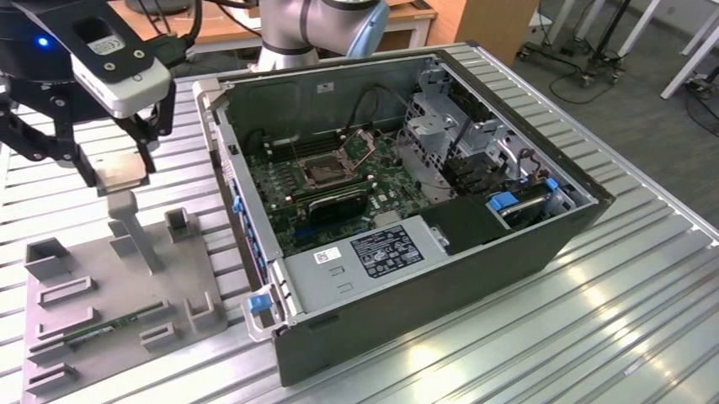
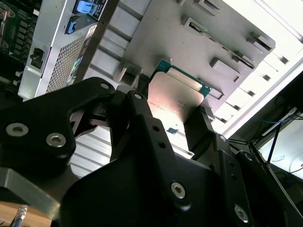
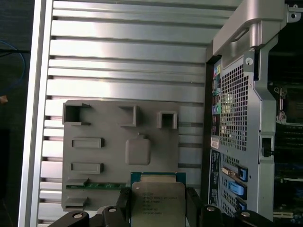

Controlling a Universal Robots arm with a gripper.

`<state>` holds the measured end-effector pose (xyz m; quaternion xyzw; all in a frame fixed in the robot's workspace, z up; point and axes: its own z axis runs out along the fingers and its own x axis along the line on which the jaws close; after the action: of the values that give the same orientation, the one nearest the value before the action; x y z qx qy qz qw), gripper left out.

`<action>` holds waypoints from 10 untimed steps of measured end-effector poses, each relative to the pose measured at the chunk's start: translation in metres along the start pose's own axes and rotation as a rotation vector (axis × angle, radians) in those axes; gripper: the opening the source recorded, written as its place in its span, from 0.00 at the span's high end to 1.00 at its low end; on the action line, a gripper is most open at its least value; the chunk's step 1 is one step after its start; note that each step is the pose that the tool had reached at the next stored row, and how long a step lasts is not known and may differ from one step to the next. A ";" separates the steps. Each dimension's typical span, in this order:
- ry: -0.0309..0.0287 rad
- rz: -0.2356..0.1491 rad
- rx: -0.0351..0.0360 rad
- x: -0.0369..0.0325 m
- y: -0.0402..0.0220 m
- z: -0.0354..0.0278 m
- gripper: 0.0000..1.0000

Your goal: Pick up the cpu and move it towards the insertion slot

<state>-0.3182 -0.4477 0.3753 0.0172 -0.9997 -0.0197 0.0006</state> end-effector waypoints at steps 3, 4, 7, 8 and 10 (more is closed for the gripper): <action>0.0000 0.000 0.0000 -0.0035 -0.0001 0.0000 0.45; 0.0000 0.000 0.0000 -0.0046 -0.0002 0.0000 0.45; -0.0001 0.000 -0.0001 -0.0076 -0.0002 0.0000 0.45; 0.0000 0.000 0.0000 -0.0086 -0.0003 0.0000 0.45; -0.0001 0.000 -0.0001 -0.0104 -0.0004 0.0000 0.45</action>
<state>-0.3078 -0.4478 0.3752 0.0171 -0.9997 -0.0198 0.0005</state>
